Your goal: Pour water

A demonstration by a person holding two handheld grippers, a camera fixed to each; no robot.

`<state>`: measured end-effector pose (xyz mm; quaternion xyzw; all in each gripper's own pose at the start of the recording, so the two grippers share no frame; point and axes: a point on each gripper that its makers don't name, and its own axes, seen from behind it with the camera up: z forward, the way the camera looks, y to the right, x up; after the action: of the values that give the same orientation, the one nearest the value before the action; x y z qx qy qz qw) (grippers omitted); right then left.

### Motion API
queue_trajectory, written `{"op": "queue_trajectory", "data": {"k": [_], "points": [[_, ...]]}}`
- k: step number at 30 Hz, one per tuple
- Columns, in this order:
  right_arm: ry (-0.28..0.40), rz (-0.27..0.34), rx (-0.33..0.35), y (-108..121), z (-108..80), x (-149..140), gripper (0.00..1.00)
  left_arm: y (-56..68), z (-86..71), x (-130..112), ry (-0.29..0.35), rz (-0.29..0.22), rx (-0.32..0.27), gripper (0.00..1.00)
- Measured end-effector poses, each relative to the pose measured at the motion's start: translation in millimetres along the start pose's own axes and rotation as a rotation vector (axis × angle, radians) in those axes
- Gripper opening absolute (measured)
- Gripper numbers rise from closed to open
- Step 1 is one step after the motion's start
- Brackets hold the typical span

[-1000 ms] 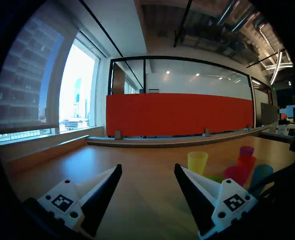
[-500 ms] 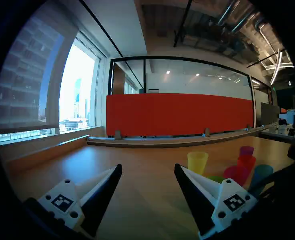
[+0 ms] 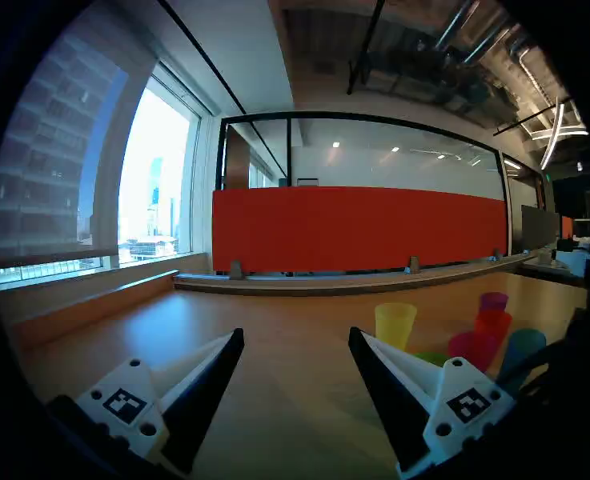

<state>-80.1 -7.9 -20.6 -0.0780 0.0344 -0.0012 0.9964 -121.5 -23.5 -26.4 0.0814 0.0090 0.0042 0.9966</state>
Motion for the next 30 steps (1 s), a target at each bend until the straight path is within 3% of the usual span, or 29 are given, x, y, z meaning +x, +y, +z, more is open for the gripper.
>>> {"op": "queue_trajectory", "data": {"k": [6, 12, 30], "points": [[-0.011, 0.007, -0.032, 10.8, 0.7, -11.2, 1.0, -0.3, 0.2, 0.0, 0.0, 0.0, 0.0, 0.98], [-0.024, 0.032, -0.019, 9.7, 2.1, -17.9, 1.0, 0.3, 0.2, -0.1, 0.0, 0.0, 0.0, 0.98], [-0.051, 0.017, -0.002, 4.6, 4.4, -34.7, 1.0, 0.3, 0.3, -0.3, 0.0, 0.0, 0.0, 0.98]]}}
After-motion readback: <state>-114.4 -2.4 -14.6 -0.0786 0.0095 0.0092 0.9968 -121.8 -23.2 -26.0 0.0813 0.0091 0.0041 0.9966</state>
